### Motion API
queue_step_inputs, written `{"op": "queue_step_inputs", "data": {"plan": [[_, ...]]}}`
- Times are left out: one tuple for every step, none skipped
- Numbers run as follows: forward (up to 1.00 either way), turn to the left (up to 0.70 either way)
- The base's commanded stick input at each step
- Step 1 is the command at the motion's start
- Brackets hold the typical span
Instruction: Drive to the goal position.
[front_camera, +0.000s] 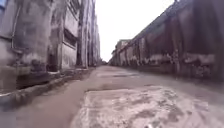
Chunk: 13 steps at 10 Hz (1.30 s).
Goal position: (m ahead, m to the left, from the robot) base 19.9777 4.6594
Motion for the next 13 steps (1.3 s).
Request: {"op": "queue_step_inputs", "data": {"plan": [[1.00,0.00],[1.00,0.00],[1.00,0.00],[1.00,0.00],[1.00,0.00],[1.00,0.17],[1.00,0.40],[1.00,0.40],[1.00,0.00],[1.00,0.00],[1.00,0.00],[1.00,0.00],[1.00,0.25]]}}
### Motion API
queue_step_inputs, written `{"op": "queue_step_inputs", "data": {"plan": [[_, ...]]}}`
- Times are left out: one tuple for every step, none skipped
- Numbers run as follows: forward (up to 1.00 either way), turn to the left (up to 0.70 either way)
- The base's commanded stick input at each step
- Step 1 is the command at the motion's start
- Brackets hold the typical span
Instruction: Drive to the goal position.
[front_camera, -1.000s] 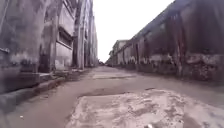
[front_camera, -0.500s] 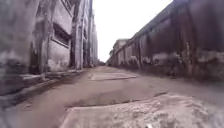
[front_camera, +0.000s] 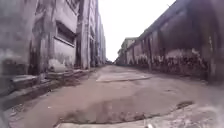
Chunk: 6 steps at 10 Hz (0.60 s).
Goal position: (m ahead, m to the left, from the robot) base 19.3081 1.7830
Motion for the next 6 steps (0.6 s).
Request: {"op": "queue_step_inputs", "data": {"plan": [[1.00,0.00],[1.00,0.00],[1.00,0.00],[1.00,0.00],[1.00,0.06],[1.00,0.11]]}}
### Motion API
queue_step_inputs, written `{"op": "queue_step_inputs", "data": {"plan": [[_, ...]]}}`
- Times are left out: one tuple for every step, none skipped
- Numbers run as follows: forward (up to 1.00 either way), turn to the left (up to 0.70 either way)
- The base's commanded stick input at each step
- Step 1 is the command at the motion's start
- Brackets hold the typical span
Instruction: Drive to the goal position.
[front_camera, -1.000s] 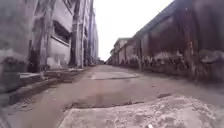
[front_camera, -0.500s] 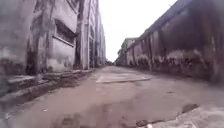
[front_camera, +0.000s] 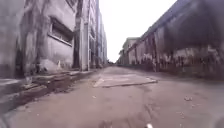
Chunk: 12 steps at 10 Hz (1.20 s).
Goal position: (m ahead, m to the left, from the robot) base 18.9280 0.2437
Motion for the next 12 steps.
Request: {"op": "queue_step_inputs", "data": {"plan": [[1.00,0.17],[1.00,0.22],[1.00,0.28],[1.00,0.33],[1.00,0.39],[1.00,0.00],[1.00,0.00],[1.00,0.00],[1.00,0.00],[1.00,0.00],[1.00,0.00],[1.00,0.00]]}}
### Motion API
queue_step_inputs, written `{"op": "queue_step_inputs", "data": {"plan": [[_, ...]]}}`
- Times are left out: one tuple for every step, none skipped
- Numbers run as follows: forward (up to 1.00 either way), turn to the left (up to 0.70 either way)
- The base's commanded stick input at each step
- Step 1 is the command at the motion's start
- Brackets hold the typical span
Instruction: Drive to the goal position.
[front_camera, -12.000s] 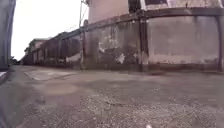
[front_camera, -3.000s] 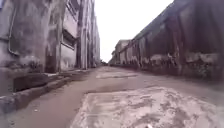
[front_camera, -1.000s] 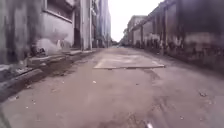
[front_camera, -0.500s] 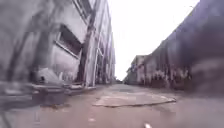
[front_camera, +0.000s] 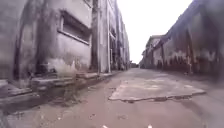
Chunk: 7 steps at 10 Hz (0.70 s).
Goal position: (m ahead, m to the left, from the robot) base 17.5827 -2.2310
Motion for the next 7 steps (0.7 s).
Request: {"op": "queue_step_inputs", "data": {"plan": [[1.00,0.00],[1.00,0.00],[1.00,0.00],[1.00,0.00],[1.00,0.00],[1.00,0.00],[1.00,-0.40]]}}
